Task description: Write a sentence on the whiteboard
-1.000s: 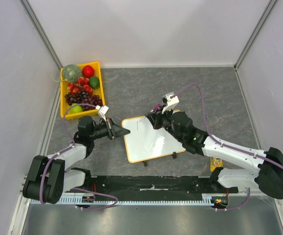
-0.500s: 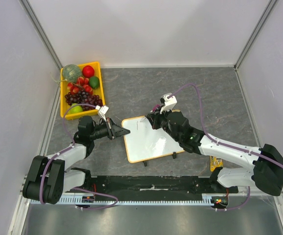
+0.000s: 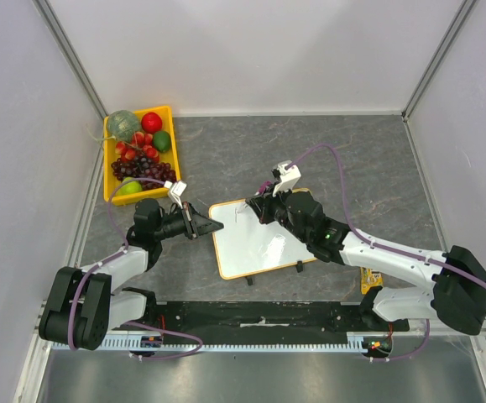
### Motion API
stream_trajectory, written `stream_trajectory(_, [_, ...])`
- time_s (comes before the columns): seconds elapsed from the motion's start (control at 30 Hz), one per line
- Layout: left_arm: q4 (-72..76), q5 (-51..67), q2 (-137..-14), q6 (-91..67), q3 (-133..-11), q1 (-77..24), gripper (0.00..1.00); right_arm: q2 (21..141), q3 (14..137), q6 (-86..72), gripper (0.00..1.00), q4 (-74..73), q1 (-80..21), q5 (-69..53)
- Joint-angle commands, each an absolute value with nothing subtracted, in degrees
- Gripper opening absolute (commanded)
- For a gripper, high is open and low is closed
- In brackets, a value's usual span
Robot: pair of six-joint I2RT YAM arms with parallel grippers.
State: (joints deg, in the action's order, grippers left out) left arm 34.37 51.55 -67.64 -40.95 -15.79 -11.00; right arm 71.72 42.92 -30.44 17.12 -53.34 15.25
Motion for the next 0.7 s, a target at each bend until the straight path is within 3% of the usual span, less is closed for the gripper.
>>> stream_trajectory(0.0, [29.4, 47.5, -68.1, -35.4, -15.6, -11.3, 0.02, 72.2, 43.3, -31.0, 0.0, 18.1, -53.1, 13.7])
stream_trajectory(0.67, [29.4, 47.4, -68.2, -35.3, -15.4, -11.3, 0.02, 71.9, 42.3, -30.8, 0.0, 16.4, -53.1, 14.6])
